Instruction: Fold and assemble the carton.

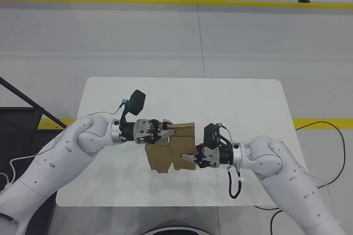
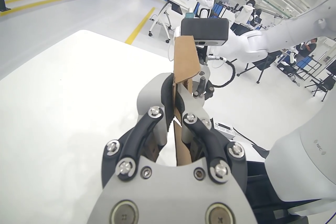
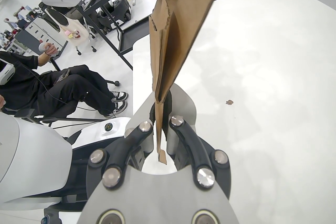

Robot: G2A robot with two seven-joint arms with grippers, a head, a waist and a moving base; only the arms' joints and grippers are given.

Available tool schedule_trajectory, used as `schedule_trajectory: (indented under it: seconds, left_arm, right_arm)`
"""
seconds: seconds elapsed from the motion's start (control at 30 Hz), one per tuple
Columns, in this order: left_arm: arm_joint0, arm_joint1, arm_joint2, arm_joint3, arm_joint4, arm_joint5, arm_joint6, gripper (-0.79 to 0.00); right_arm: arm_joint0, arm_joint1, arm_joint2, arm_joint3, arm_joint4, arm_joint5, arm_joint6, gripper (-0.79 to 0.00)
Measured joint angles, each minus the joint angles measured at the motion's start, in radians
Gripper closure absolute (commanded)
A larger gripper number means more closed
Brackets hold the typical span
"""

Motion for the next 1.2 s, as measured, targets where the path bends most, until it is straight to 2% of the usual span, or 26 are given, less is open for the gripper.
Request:
schedule_trajectory:
  seconds: [0.03,0.3,0.87,1.2]
  left_arm:
    - [-0.002,0.001,0.003,0.001,0.001,0.0,0.012,0.0]
    - [-0.004,0.007,0.007,0.004,0.03,0.0,0.126,0.0]
    - [0.016,0.029,0.025,-0.005,0.137,0.0,0.423,0.0]
    - [0.017,0.03,0.027,-0.008,0.144,0.0,0.43,0.0]
  right_arm:
    - [0.0,0.0,0.001,-0.001,-0.002,0.006,-0.001,-0.779]
    - [-0.025,0.006,0.031,-0.015,-0.021,-0.002,-0.052,-0.785]
    - [-0.168,0.022,0.173,-0.028,-0.135,-0.122,-0.345,-0.785]
    - [-0.181,0.023,0.184,-0.026,-0.16,-0.133,-0.375,-0.785]
